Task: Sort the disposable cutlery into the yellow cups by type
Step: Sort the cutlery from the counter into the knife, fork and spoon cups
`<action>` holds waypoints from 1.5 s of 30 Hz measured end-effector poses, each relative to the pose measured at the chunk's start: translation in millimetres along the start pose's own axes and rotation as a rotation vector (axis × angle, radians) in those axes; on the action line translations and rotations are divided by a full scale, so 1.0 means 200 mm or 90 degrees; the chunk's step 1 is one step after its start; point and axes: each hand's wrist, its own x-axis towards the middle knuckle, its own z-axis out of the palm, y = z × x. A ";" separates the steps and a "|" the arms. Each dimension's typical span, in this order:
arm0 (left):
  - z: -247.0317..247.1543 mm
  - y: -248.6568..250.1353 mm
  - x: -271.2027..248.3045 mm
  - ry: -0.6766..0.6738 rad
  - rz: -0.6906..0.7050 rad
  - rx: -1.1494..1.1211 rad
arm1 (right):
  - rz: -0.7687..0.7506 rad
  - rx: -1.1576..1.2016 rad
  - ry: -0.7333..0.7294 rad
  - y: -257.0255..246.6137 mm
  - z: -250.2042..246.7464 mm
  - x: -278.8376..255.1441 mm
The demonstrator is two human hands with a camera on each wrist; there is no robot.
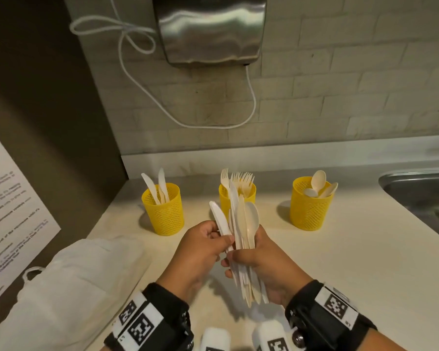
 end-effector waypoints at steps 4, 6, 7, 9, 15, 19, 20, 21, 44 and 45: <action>-0.01 0.00 0.01 -0.034 -0.017 -0.019 | 0.002 0.003 -0.014 0.00 0.00 0.01; -0.04 0.03 0.02 -0.004 0.001 -0.041 | 0.001 0.047 -0.004 0.00 -0.01 0.02; -0.07 0.06 0.04 0.023 0.020 -0.058 | -0.001 0.074 0.005 0.00 -0.02 0.03; -0.16 0.14 0.09 0.107 0.077 -0.094 | -0.007 0.123 0.021 0.00 -0.05 0.04; -0.58 0.23 0.37 0.383 0.222 0.053 | -0.024 0.194 0.039 -0.01 -0.15 0.03; -0.63 0.10 0.56 0.368 0.087 0.298 | -0.019 0.198 0.037 0.01 -0.17 0.01; -0.62 0.08 0.59 0.329 0.044 0.323 | -0.017 0.193 0.035 0.01 -0.17 0.01; -0.61 0.06 0.59 0.297 0.015 0.341 | -0.016 0.189 0.032 0.01 -0.17 0.00; 0.10 -0.04 0.11 -0.062 -0.081 0.002 | 0.025 0.070 -0.013 0.04 -0.08 0.01; 0.10 -0.05 0.10 -0.058 -0.098 -0.030 | 0.028 0.074 -0.004 0.04 -0.08 0.01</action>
